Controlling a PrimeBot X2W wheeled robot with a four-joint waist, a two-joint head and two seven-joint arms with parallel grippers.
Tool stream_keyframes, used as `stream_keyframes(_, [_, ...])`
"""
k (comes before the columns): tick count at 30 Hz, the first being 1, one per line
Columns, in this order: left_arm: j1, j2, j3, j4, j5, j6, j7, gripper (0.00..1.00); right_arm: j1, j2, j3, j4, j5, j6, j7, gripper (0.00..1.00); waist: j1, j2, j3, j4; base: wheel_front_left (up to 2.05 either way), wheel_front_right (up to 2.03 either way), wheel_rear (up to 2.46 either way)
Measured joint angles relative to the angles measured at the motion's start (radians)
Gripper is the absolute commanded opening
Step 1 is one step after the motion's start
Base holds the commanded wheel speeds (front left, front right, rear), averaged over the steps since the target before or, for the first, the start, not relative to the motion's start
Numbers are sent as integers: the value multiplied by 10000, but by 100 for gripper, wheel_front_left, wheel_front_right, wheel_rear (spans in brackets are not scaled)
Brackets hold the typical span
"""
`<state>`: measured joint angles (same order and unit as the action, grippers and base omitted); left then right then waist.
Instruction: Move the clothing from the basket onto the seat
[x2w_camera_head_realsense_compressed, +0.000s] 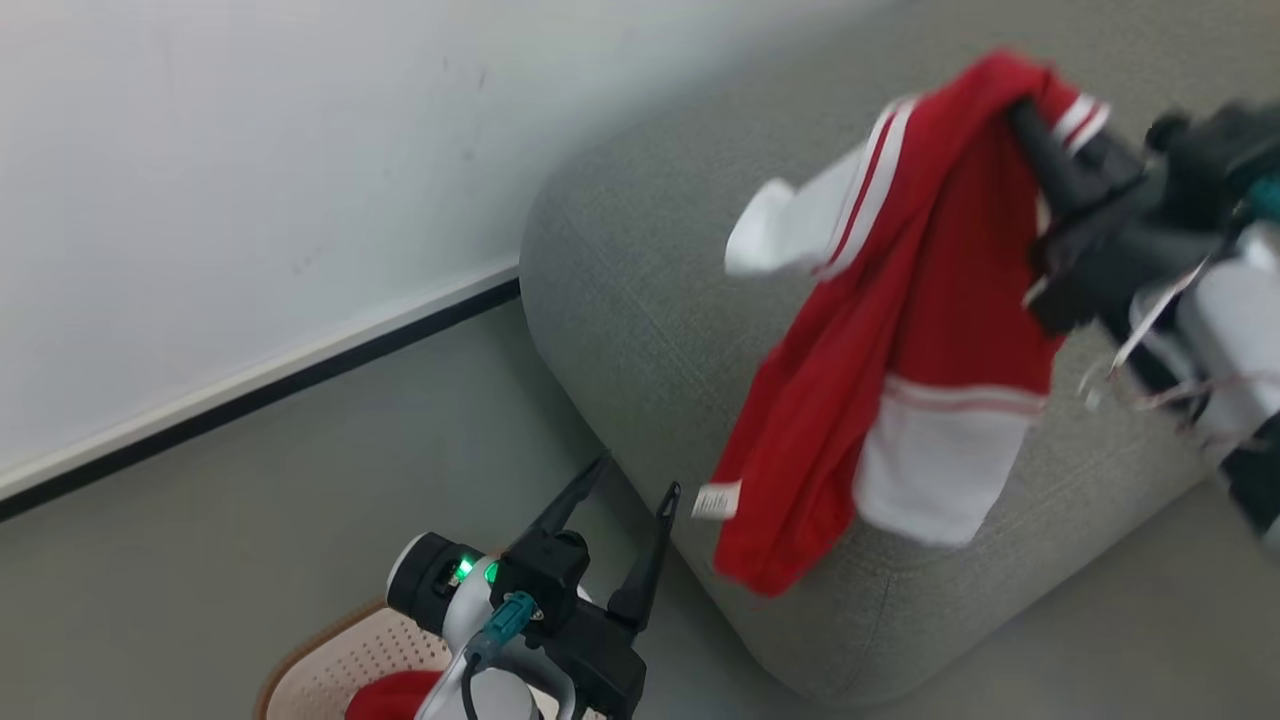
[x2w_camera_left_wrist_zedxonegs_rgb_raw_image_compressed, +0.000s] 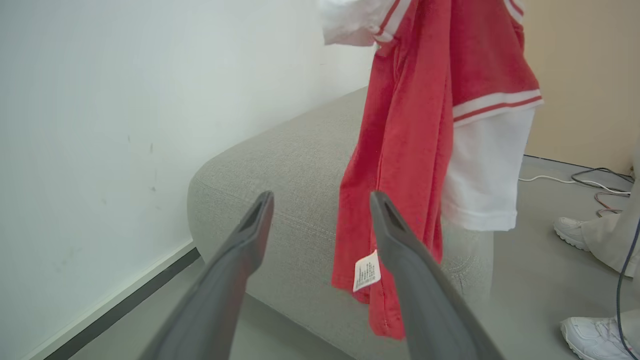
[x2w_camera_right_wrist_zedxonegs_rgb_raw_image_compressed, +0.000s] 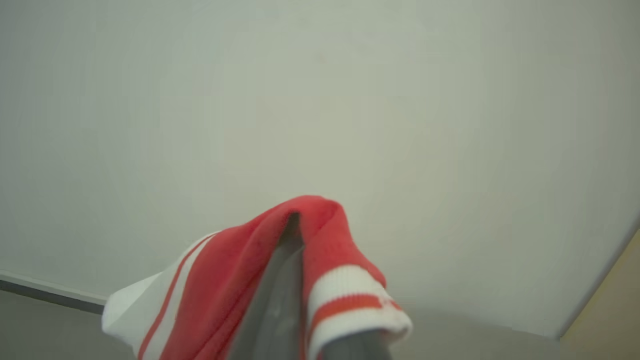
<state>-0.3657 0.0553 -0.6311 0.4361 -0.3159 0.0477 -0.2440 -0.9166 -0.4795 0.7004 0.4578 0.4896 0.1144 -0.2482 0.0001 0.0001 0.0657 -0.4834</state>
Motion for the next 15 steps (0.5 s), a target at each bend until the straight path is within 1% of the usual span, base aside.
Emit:
stream_keyframes(1, [-3,19,31,-52,8,67,0,100,-422,-52,-38,44,-84,0,17,0,0,0,95,40,0,0,0])
stream_keyframes(4, [-125,165,132,-207,23,84,0,100,-1577,-140,-408,247,-63,2,67,0,0,0,396,188,0,0,0])
stream_keyframes(7, [-338,303,178,-407,123,150,-2,100,-2572,-291,-711,673,-58,4,198,0,1,0,712,388,0,0,0])
stream_keyframes(11, [-477,489,194,-746,242,153,-2,100,-3645,-483,-1135,1285,82,15,334,0,1,0,1144,716,0,0,0])
stream_keyframes(15, [-681,688,221,-1204,324,153,2,100,-4408,-754,-1283,1636,96,19,460,0,1,1,1610,1072,0,0,0])
